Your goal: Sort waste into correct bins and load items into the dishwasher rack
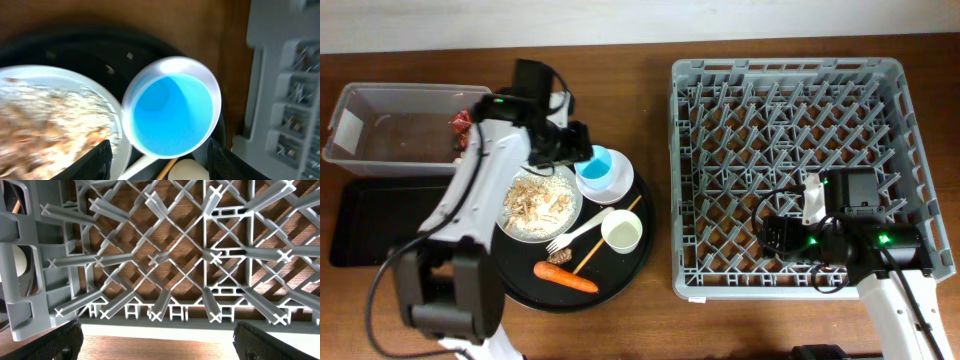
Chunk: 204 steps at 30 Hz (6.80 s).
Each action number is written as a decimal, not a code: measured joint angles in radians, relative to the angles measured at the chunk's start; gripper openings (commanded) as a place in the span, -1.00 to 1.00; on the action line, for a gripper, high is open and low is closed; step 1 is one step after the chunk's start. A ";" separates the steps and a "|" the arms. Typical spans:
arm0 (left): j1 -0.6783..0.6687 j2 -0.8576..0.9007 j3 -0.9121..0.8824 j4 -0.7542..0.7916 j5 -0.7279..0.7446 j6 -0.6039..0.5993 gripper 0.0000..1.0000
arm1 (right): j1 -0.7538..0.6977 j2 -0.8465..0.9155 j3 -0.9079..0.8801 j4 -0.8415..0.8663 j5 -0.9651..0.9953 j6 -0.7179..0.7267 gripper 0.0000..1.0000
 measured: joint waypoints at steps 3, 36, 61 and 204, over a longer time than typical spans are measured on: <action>-0.029 0.071 -0.003 0.003 -0.012 0.000 -0.03 | 0.000 0.000 0.000 0.000 0.000 0.000 0.97; -0.172 0.079 0.171 -0.203 0.987 0.517 -1.00 | 0.000 0.165 0.008 0.584 -1.096 -0.220 0.97; -0.214 0.079 0.171 -0.083 1.010 0.410 -0.99 | 0.000 0.165 0.008 0.600 -1.054 -0.221 0.37; -0.157 0.055 0.219 -0.195 1.138 0.480 -0.97 | 0.000 0.178 0.110 0.682 -1.178 -0.180 0.42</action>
